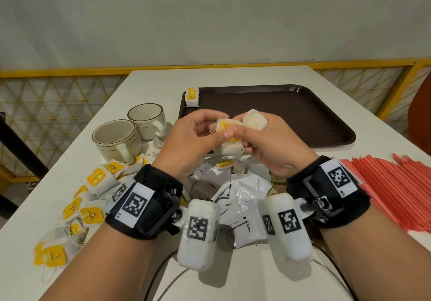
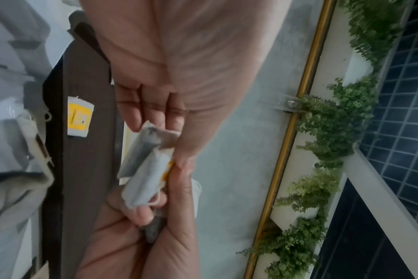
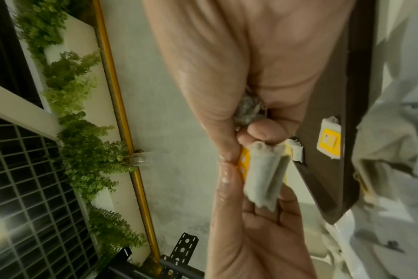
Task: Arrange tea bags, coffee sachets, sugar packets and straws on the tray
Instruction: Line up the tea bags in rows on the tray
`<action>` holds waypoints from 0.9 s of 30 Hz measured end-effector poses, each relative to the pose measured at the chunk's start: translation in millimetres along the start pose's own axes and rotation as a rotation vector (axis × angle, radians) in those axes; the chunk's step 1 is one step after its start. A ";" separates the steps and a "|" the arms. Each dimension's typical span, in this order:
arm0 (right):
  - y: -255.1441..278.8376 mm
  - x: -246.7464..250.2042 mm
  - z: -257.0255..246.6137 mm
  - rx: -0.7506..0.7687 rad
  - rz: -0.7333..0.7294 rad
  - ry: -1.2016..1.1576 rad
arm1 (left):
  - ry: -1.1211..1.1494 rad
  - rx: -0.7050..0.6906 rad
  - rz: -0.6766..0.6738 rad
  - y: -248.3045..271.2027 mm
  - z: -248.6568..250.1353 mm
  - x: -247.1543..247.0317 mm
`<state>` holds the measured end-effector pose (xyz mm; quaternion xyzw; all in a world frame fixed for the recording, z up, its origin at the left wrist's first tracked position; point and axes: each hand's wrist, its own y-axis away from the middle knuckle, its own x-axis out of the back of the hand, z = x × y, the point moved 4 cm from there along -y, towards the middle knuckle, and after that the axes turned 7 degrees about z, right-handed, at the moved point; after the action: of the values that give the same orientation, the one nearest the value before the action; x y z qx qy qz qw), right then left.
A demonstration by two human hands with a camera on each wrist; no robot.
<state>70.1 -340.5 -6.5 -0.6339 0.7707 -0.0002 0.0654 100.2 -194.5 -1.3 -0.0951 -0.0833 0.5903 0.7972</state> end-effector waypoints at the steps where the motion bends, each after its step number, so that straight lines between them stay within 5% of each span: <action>1: -0.2 0.4 -0.3 -0.005 -0.005 -0.005 | -0.001 -0.006 0.026 -0.4 1.2 2.5; 6: -1.6 9.2 -0.2 0.014 -0.080 0.480 | -0.049 -0.061 0.252 -8.4 3.3 29.1; 12: -0.6 2.6 8.0 0.011 -0.239 0.880 | -0.072 -0.071 0.225 -8.8 1.7 27.9; 27: -6.3 4.9 17.1 -0.040 -0.172 0.762 | -0.049 -0.030 0.251 -10.0 -5.4 24.7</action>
<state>77.1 -345.1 -23.4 -0.6519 0.6835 -0.2261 -0.2381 117.9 -174.0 -3.5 -0.1022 -0.0989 0.6863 0.7133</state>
